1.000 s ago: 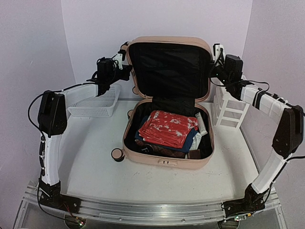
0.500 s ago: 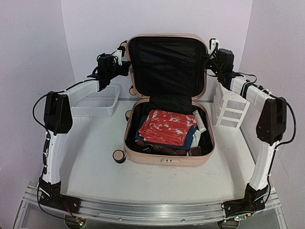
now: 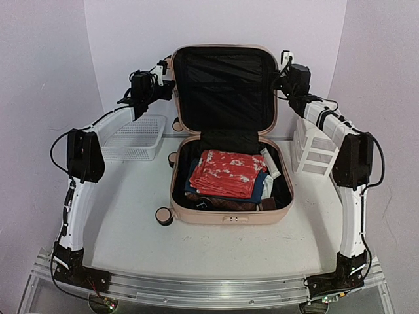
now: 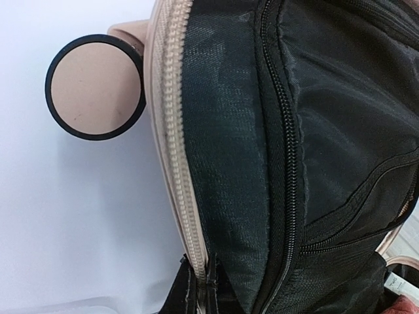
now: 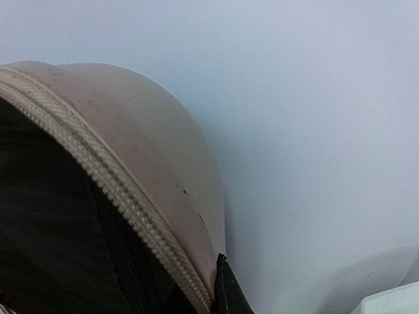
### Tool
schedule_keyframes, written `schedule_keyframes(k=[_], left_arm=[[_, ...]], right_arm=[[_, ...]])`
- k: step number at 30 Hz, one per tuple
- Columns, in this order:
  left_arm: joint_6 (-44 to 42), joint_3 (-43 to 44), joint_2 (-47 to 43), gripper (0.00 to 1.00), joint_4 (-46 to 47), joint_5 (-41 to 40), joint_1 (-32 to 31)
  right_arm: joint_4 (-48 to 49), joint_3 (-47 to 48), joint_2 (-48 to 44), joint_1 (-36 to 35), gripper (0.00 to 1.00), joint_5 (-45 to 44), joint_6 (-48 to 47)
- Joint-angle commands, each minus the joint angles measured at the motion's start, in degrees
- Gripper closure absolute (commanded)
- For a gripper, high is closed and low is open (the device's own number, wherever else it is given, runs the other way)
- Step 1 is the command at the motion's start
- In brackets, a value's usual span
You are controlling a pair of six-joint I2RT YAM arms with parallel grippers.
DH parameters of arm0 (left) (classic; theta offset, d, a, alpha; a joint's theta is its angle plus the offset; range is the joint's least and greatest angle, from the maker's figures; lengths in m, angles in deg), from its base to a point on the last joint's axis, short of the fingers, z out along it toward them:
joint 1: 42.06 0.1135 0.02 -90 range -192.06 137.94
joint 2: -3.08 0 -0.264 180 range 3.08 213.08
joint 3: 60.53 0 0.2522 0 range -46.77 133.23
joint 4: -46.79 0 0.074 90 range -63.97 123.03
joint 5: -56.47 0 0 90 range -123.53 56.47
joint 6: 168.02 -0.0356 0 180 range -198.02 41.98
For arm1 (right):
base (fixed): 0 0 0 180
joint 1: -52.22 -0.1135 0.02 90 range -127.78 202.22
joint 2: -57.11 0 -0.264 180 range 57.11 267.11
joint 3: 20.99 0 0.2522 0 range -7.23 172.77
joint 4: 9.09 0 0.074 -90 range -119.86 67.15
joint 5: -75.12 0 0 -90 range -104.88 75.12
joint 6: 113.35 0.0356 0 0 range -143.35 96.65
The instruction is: Open, take out, and arrange the luggage
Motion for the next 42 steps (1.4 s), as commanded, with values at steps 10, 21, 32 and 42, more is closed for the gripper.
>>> schedule_keyframes(k=[10, 21, 32, 42], left_arm=[[7.21, -8.52, -9.52, 0.44, 9.32, 2.66, 3.95], [12.82, -41.15, -31.98, 0.07, 9.15, 0.08, 1.70], [20.22, -62.58, -50.64, 0.00, -0.58, -2.65, 1.03], [7.15, -45.43, -41.49, 0.00, -33.16, -6.54, 3.48]], right_arm=[[2.84, -11.60, -7.89, -0.46, 0.02, -1.49, 3.24], [-4.65, -38.67, -30.12, -0.54, 0.02, -0.24, 8.55], [-18.07, -53.89, -45.28, -0.53, 0.02, 9.46, 18.04], [-26.87, -64.07, -55.88, -0.53, 0.02, 18.66, 20.44]])
